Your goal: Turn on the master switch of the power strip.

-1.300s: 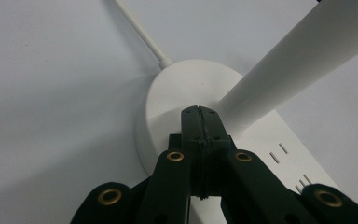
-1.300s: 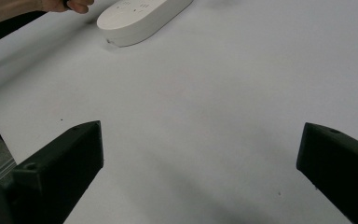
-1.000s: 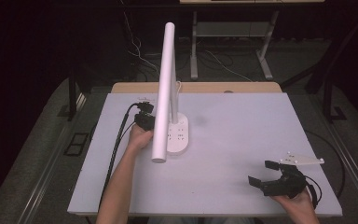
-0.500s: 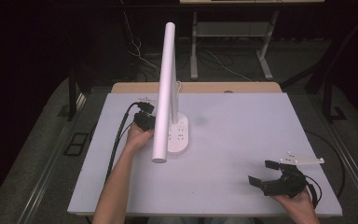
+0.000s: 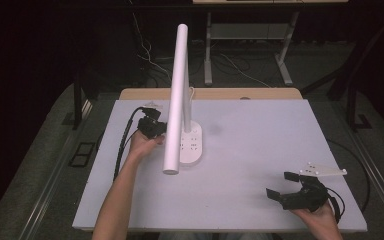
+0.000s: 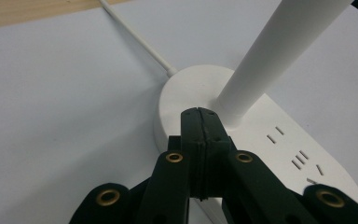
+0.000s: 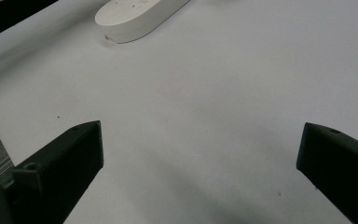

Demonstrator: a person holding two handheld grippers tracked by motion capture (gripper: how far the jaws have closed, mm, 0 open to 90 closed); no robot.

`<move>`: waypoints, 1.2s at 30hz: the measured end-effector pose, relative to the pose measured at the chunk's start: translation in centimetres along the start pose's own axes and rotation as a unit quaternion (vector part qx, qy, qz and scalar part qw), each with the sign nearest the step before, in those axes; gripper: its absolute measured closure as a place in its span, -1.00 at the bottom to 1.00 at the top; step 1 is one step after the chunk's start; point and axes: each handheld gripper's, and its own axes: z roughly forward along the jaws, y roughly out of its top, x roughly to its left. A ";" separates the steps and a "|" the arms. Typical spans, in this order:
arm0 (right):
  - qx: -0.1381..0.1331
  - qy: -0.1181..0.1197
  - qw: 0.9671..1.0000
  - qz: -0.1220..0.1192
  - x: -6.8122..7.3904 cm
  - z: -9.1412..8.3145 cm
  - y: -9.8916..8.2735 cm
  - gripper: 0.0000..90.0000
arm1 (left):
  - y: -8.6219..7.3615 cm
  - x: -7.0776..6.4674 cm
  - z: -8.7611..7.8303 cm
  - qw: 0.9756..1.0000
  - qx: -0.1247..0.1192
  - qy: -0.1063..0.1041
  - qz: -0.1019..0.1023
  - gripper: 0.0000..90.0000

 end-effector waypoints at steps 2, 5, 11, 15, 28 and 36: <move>-0.001 0.000 1.000 -0.001 0.0 0.0 0.0 -1.00 | 0.1 -0.1 -0.4 1.000 -0.005 0.002 0.002 0.99; -0.001 0.001 1.000 -0.001 0.0 0.0 0.0 -1.00 | 0.4 -0.3 -1.0 1.000 -0.010 0.003 0.005 0.99; -0.001 0.001 1.000 -0.001 0.1 0.0 0.0 -1.00 | 0.6 -0.1 -2.6 1.000 -0.016 0.013 0.005 0.98; -0.001 0.002 1.000 -0.001 0.1 0.0 0.0 -1.00 | 0.6 0.1 -3.7 1.000 -0.020 0.020 0.003 0.86; -0.003 0.005 1.000 -0.002 0.2 0.1 0.1 -1.00 | 0.2 -0.2 -7.4 0.998 -0.055 -0.026 -0.019 -0.45; -0.005 0.006 1.000 -0.003 0.3 0.1 0.1 -1.00 | -1.0 -1.5 -9.0 0.999 -0.044 -0.028 -0.014 -0.98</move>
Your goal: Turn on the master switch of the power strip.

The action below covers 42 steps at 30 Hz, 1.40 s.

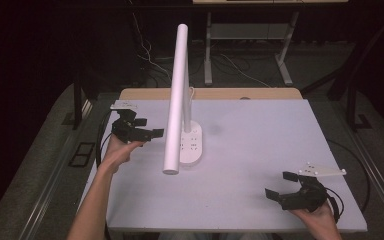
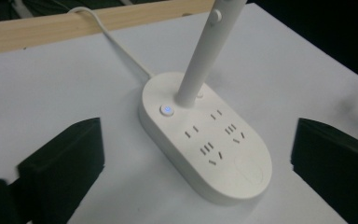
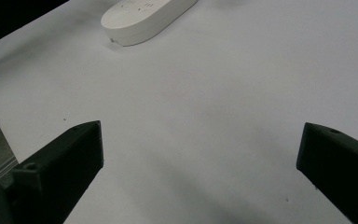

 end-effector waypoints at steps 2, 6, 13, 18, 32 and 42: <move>0.000 0.000 1.000 0.001 0.0 0.0 0.0 -1.00 | -0.5 -0.2 -0.4 1.000 -0.003 0.001 -0.005 -1.00; 0.002 0.002 1.000 0.003 0.2 0.0 0.0 -1.00 | -1.7 -0.8 -1.2 1.000 -0.013 -0.001 -0.011 -1.00; -0.002 0.001 1.000 -0.002 0.1 0.1 0.1 -1.00 | -3.8 -2.1 -2.0 0.999 -0.032 0.007 -0.007 -1.00; -0.003 0.001 1.000 -0.002 0.2 0.1 0.1 -1.00 | -4.9 -3.0 -2.5 0.999 -0.036 0.008 0.001 -1.00; -0.003 0.004 1.000 0.001 0.2 -0.1 0.1 -1.00 | -8.1 -6.3 -3.4 0.999 -0.052 -0.004 0.013 -1.00; -0.004 0.005 1.000 0.000 0.3 -0.2 0.0 -1.00 | -10.5 -7.8 -2.6 0.999 -0.042 -0.022 0.013 -1.00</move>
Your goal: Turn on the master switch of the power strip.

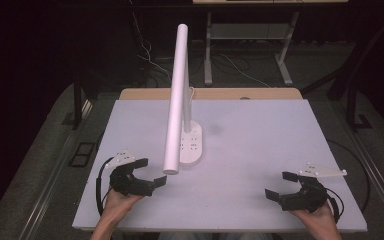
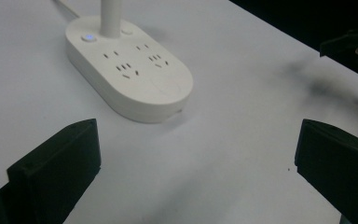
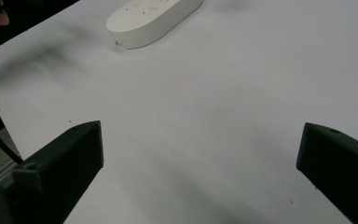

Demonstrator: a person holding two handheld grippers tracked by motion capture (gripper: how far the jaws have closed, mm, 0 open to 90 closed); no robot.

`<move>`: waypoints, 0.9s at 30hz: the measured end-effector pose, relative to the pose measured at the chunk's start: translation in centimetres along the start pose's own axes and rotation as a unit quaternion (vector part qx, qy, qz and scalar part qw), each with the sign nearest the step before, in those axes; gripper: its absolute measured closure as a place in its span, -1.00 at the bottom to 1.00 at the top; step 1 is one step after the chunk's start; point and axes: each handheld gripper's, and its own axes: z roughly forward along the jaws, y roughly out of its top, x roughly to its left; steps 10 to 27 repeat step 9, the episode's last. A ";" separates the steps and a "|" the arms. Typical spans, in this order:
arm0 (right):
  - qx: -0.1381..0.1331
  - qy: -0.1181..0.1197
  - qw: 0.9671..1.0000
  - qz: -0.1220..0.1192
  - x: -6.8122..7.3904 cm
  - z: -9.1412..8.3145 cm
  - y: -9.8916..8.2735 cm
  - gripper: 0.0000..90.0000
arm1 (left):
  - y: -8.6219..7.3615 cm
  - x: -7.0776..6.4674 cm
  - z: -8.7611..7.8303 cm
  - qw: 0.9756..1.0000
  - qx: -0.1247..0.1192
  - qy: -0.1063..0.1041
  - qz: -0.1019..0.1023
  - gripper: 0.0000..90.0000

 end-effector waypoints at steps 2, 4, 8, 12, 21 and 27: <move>0.000 0.000 1.000 0.000 0.0 0.0 0.0 -1.00 | -0.4 -0.3 0.1 1.000 0.007 -0.004 0.004 -1.00; 0.000 0.000 1.000 0.000 0.0 0.0 0.0 -1.00 | -0.5 -0.5 0.2 1.000 0.008 -0.007 0.007 -1.00; 0.002 0.001 1.000 0.000 0.1 0.0 0.0 -1.00 | -0.9 -0.7 0.4 1.000 0.010 -0.011 0.010 -1.00; 0.002 0.000 1.000 -0.002 0.1 0.1 0.0 -1.00 | -0.9 -0.7 0.5 1.000 0.011 -0.011 0.010 -1.00; 0.002 0.000 1.000 -0.002 0.1 0.1 0.0 -1.00 | -0.9 -0.7 0.5 1.000 0.011 -0.011 0.010 -1.00; 0.002 0.000 1.000 -0.002 0.1 0.1 0.0 -1.00 | -0.9 -0.7 0.5 1.000 0.011 -0.011 0.010 -1.00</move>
